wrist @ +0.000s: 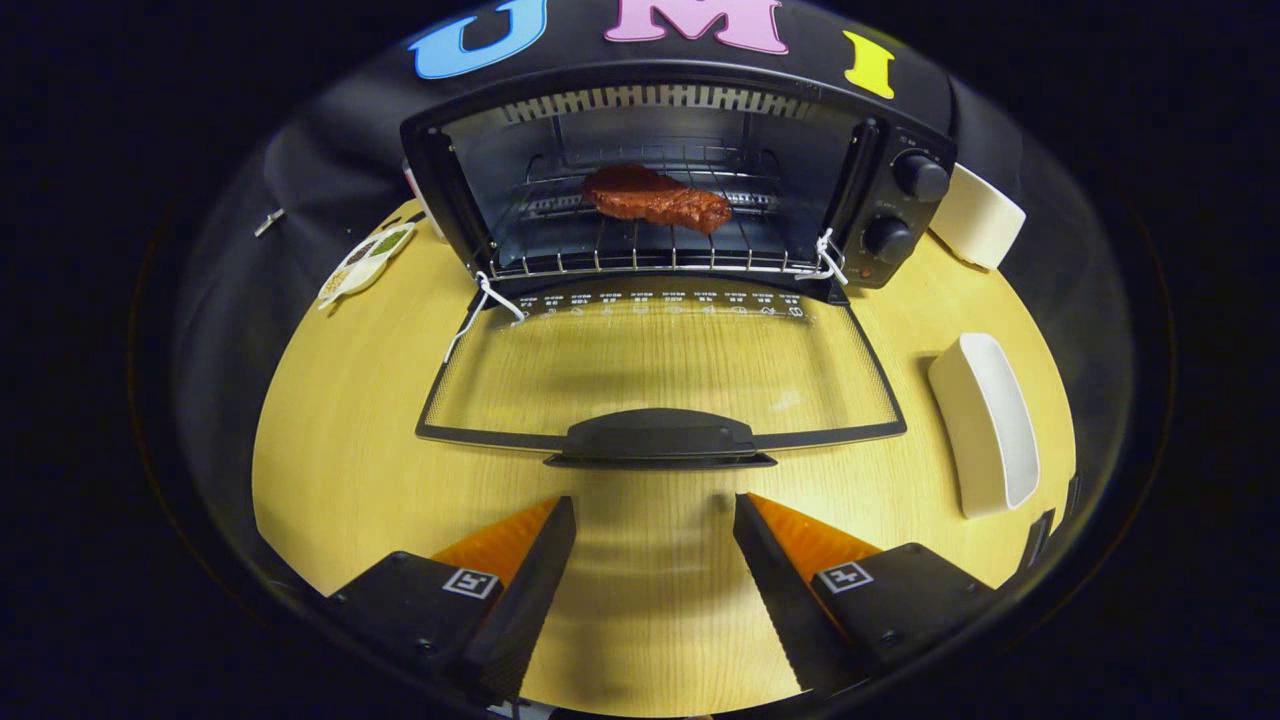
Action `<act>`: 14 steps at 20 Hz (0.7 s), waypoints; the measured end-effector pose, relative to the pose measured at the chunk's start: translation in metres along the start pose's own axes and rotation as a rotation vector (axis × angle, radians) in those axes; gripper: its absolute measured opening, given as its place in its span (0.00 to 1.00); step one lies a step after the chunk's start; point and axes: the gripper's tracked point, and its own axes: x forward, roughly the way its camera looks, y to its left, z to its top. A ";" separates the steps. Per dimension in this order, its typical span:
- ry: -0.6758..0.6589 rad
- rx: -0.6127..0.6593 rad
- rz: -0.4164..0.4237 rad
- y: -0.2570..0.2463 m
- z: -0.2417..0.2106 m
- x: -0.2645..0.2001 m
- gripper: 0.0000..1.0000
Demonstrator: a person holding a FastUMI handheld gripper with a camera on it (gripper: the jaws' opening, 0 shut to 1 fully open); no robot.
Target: Open the toaster oven, put the food inside, and close the toaster oven door.
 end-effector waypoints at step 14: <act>-0.035 0.024 -0.014 -0.005 0.014 0.000 0.99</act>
